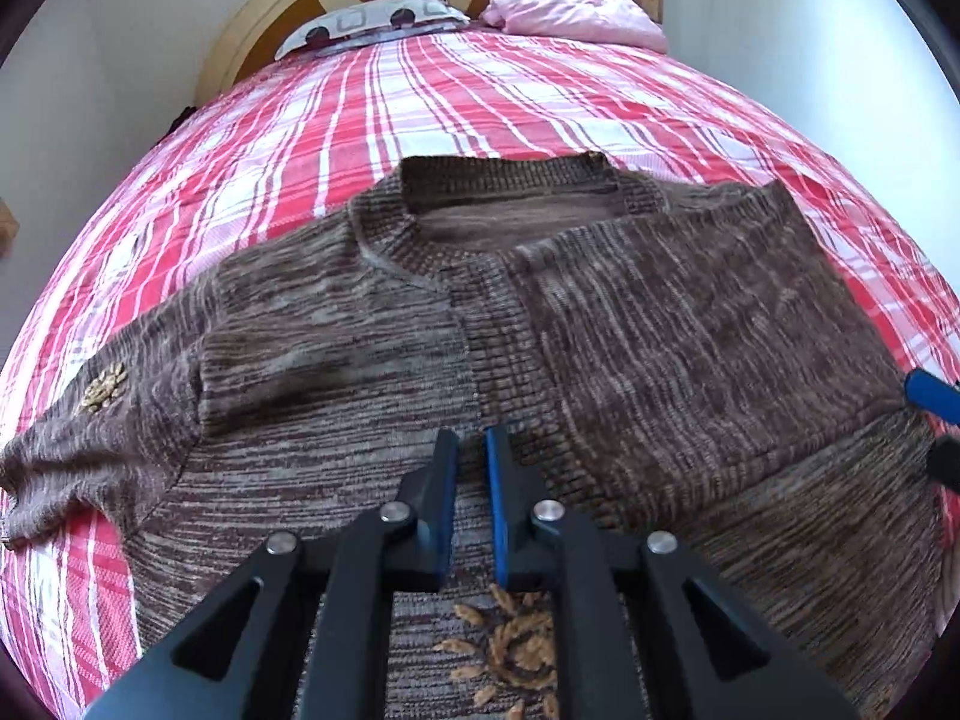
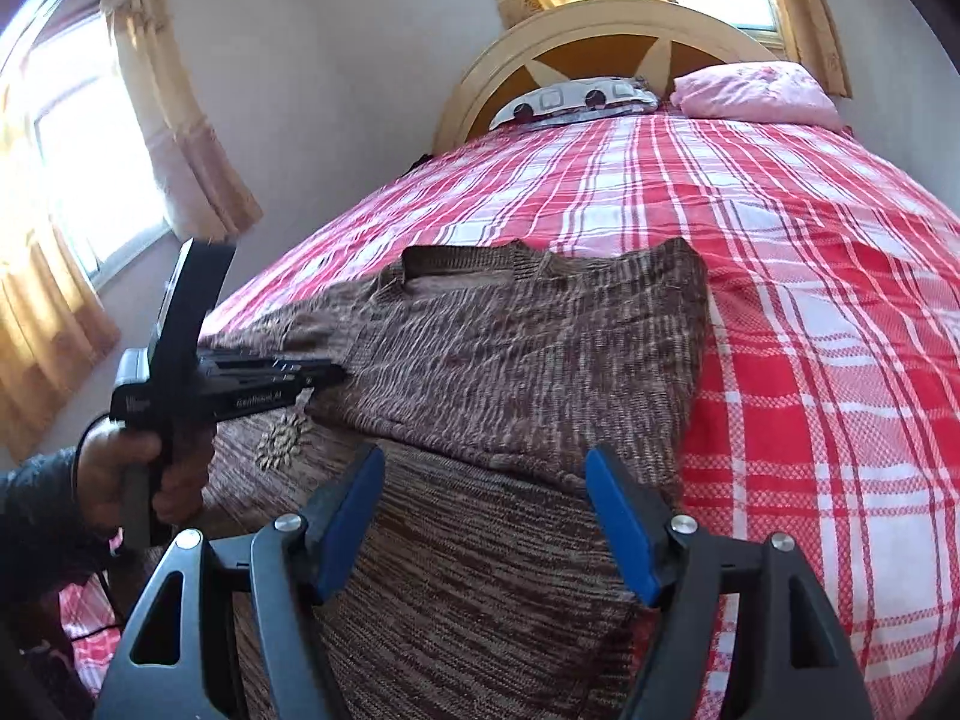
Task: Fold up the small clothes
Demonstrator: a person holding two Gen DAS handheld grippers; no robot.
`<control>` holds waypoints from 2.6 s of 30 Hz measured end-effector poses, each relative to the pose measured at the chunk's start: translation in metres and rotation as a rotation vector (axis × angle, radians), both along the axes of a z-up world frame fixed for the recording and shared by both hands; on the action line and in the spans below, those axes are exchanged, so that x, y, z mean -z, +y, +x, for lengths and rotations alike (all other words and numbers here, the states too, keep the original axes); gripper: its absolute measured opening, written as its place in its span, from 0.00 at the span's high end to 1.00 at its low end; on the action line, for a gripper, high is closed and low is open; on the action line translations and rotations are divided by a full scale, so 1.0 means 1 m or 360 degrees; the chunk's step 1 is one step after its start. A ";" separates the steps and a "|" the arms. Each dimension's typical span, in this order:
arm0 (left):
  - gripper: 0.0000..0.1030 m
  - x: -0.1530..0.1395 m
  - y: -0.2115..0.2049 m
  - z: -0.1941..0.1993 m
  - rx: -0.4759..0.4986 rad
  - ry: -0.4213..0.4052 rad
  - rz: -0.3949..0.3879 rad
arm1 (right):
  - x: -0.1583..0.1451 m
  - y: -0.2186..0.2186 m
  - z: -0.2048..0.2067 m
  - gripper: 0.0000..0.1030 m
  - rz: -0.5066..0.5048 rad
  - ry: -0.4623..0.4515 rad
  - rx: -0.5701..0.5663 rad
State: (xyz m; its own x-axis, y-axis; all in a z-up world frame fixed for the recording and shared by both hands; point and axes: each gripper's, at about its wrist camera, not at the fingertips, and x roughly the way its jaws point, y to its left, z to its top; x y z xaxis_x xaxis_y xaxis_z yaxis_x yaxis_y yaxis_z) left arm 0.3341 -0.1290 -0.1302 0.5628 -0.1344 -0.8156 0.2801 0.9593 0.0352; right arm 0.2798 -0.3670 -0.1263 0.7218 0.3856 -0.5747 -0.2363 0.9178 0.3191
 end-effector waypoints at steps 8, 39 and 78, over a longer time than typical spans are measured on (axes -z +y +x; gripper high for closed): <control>0.83 -0.007 0.003 0.000 -0.0038 -0.0017 0.0015 | 0.000 0.008 -0.001 0.32 -0.0082 -0.0005 0.0003; 0.33 -0.029 0.056 -0.017 -0.0154 -0.0143 -0.0040 | -0.022 0.130 0.037 0.34 -0.0572 0.0150 -0.0212; 0.26 0.012 0.356 -0.007 -0.1084 -0.0037 -0.0168 | 0.019 0.210 0.054 0.53 -0.0737 0.0109 -0.0212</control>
State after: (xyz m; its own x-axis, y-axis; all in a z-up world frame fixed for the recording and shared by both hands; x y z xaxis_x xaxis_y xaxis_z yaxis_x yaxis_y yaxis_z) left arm 0.3268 0.2272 -0.1422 0.5674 0.1774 -0.8041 -0.3858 0.9200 -0.0692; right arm 0.3338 -0.1574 -0.1452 0.6381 0.1646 -0.7522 -0.3543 0.9301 -0.0970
